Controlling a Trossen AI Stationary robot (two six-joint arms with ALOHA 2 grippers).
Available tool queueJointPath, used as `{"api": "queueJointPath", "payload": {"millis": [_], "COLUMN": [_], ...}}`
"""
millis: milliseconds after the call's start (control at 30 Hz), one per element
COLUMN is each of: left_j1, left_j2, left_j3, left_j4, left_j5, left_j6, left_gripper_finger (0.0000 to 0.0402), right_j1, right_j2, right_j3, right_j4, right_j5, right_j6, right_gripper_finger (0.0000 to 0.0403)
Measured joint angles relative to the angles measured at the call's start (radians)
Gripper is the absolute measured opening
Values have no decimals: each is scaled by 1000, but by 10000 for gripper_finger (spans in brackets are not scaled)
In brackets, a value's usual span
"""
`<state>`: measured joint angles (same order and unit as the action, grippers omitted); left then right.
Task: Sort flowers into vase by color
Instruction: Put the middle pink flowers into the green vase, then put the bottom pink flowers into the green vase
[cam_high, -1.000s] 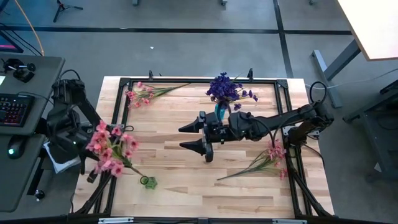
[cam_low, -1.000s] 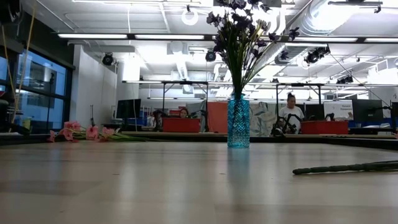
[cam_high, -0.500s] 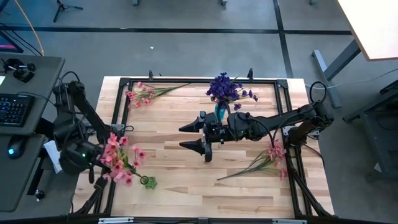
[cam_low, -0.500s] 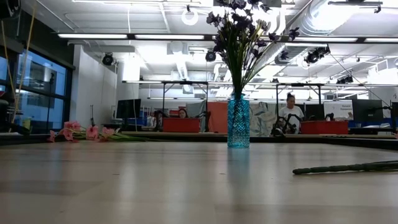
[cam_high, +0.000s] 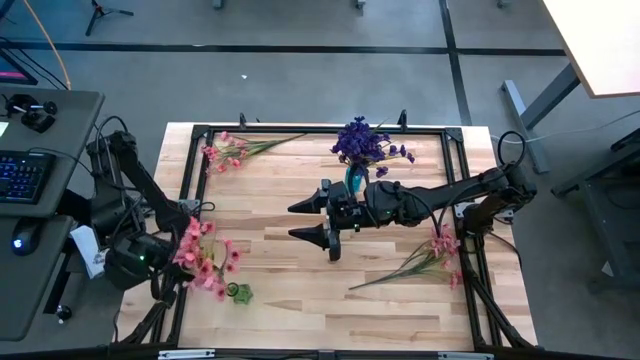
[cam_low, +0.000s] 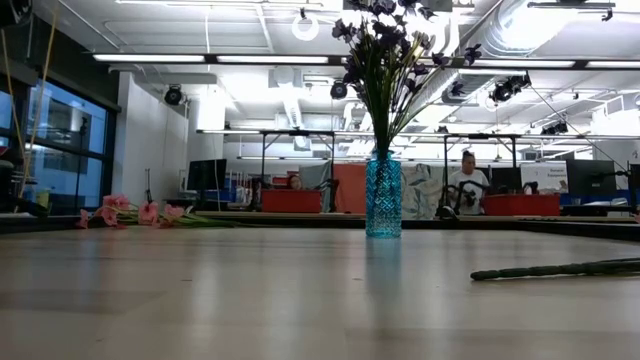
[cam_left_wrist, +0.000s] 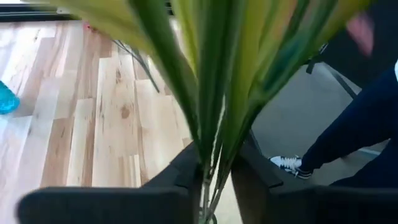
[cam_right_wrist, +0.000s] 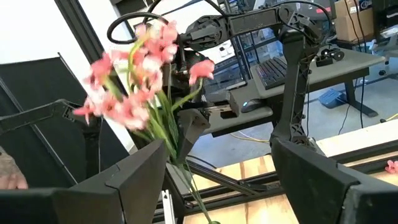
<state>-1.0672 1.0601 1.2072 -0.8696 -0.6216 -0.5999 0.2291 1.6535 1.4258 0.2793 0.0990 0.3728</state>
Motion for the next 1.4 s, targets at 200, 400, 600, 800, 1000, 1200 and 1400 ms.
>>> {"api": "queueJointPath", "payload": {"millis": [200,400,600,800,1000,1200,1400], "left_j1": [0,0,-8,-39,-36,97,351], "left_j2": [14,11,-3,-51,-142,-193,-204], "left_j3": [0,0,0,0,0,0,0], "left_j4": [0,-35,-176,-389,-523,-630,-597], "left_j5": [8,70,263,216,-100,-319,-291], "left_j6": [-2,-60,-201,-307,-443,-539,-534], "left_gripper_finger": [139,197,216,216,216,216,216], "right_j1": [0,0,0,-2,-2,-2,-2], "right_j2": [0,0,0,0,-15,-100,-160], "right_j3": [0,0,0,0,0,0,0], "right_j4": [-6,-6,-6,-6,-41,-202,-284], "right_j5": [0,0,0,-1,-22,-38,-37], "right_j6": [16,16,15,14,30,55,48], "right_gripper_finger": [287,287,287,287,287,287,287]}}
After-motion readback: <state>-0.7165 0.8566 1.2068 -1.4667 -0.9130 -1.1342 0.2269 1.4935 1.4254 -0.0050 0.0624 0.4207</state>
